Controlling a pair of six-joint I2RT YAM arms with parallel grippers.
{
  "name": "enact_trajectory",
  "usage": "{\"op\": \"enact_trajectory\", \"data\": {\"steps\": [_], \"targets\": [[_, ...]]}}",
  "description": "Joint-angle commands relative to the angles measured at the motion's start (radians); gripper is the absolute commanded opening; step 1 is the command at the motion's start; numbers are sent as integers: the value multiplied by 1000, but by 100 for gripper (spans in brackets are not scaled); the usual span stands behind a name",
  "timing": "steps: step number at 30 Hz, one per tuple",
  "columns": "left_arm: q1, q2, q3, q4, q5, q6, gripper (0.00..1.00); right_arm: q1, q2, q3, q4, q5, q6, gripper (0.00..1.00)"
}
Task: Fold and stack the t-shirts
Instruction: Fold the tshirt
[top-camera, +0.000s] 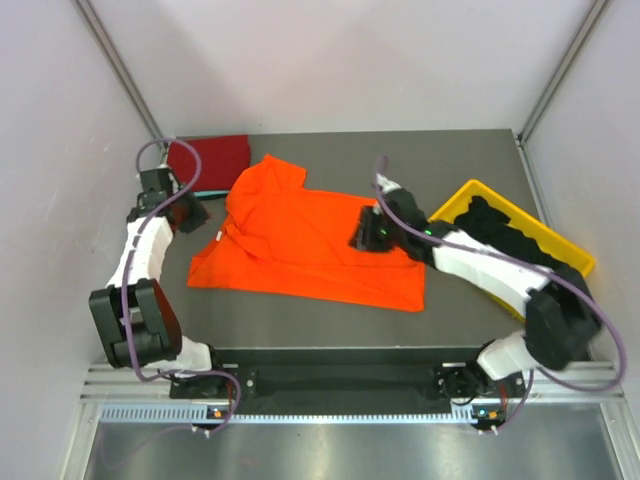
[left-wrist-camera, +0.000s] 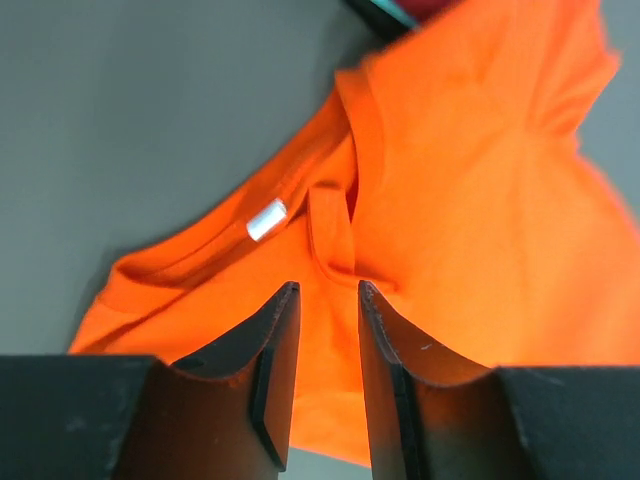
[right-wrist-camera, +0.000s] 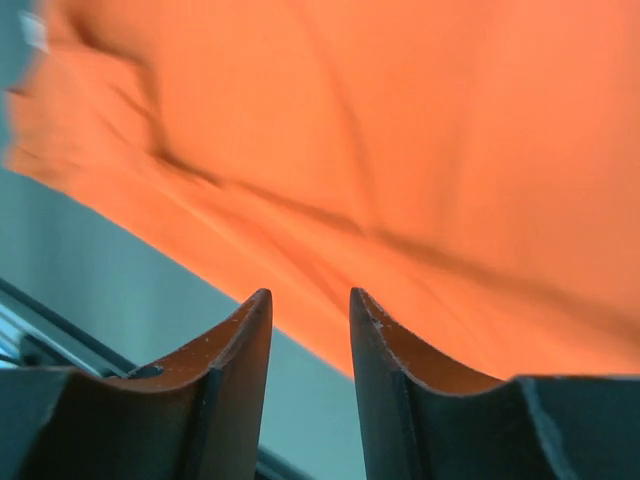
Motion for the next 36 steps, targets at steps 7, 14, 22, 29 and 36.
{"op": "enact_trajectory", "data": {"steps": [7,14,22,29,36], "targets": [[190,120,27,225,201,-138,34,193,563,592,266,30,-95,46],[197,200,71,218,285,-124,33,200,813,793,334,-129,-52,40],[188,198,17,191,267,-79,32,256,985,960,301,-168,-106,43],[171,197,-18,172,224,-41,31,259,1027,969,310,-132,-126,43],[164,189,-11,171,215,-47,31,259,1053,977,304,-128,-132,43]]}}
